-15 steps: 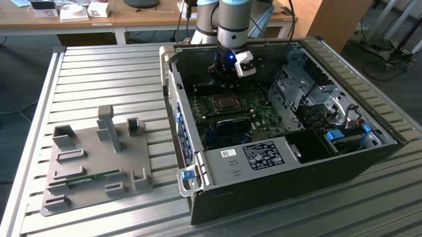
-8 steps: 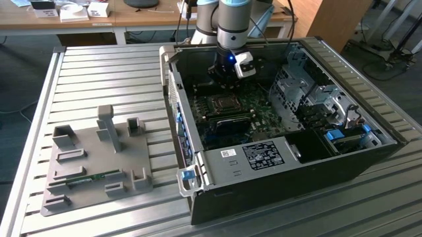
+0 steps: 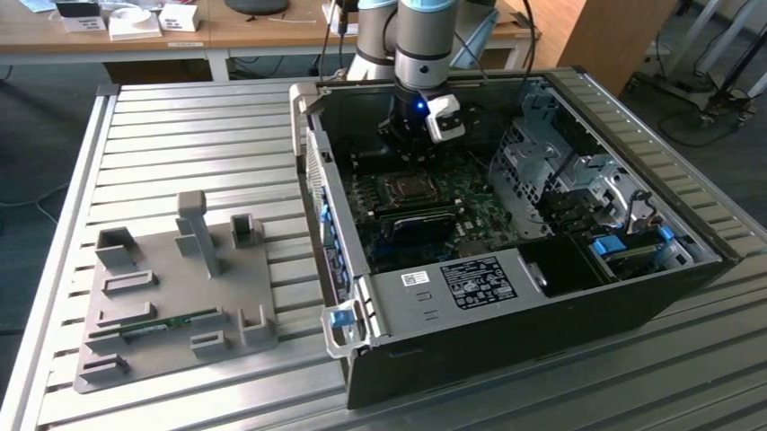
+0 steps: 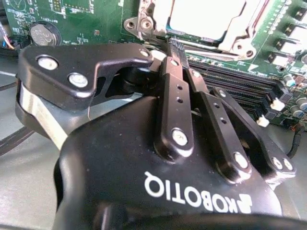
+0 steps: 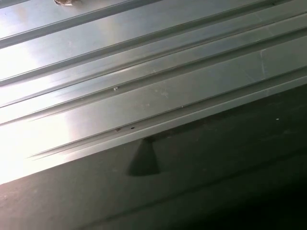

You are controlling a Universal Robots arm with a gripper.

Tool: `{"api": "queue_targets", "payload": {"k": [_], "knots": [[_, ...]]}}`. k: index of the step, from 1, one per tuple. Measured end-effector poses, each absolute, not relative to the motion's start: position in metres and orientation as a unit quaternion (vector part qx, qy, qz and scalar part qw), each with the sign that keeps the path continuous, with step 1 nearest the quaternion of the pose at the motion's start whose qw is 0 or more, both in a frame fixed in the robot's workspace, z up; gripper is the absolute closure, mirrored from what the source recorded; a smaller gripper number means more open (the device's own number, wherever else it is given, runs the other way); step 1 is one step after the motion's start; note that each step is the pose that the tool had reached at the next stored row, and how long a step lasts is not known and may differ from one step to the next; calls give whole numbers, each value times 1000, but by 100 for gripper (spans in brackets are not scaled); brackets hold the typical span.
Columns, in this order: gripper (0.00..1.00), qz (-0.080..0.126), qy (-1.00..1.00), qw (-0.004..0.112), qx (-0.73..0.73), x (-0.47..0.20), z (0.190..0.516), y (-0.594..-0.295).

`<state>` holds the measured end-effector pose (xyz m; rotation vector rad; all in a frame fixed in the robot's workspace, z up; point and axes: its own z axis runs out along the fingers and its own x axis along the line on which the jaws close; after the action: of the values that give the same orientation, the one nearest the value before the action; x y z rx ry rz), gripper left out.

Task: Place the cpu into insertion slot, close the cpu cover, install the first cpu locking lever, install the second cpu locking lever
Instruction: 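Install the first cpu locking lever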

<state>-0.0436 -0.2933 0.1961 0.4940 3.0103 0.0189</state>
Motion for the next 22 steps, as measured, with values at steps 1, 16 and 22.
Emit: {"api": "queue_targets", "payload": {"k": [1,16,22], "knots": [[89,7,986,46,162,-43,197,-293],[89,7,986,46,162,-44,215,-293],[89,7,986,46,162,-43,216,-293]]}}
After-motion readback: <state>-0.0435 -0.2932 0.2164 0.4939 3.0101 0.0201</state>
